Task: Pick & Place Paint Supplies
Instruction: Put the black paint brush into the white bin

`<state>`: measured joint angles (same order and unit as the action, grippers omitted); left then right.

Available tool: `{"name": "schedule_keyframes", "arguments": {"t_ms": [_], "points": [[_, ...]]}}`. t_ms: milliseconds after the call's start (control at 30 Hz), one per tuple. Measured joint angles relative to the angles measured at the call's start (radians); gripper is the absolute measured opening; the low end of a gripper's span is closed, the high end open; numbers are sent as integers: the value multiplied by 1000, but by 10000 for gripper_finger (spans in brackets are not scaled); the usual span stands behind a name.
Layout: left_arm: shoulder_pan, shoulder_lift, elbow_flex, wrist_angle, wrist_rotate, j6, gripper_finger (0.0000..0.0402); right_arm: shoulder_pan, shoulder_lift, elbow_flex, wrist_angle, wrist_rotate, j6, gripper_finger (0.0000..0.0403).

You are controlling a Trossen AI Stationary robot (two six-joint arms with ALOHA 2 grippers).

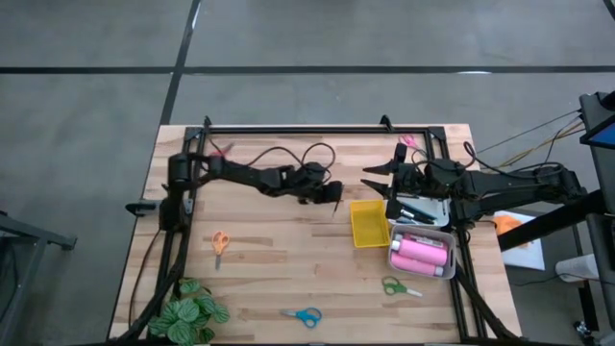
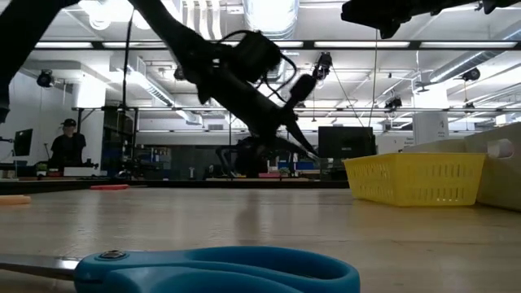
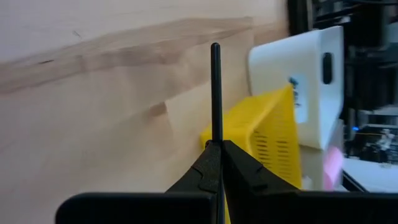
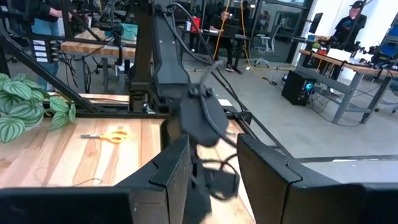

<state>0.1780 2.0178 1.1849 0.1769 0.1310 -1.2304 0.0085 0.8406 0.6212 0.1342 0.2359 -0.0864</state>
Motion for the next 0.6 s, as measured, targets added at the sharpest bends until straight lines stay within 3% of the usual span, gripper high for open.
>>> {"name": "schedule_keyframes", "arguments": {"t_ms": [267, 433, 600], "points": [[-1, 107, 141, -172, 0, 6, 10, 0, 0, 0, -2, 0, 0, 134], [0, 135, 173, -198, -1, 99, 10, 0, 0, 0, -4, 0, 0, 134], [0, 132, 168, -237, -27, 73, 10, 0, 0, 0, -4, 0, 0, 134]]}}
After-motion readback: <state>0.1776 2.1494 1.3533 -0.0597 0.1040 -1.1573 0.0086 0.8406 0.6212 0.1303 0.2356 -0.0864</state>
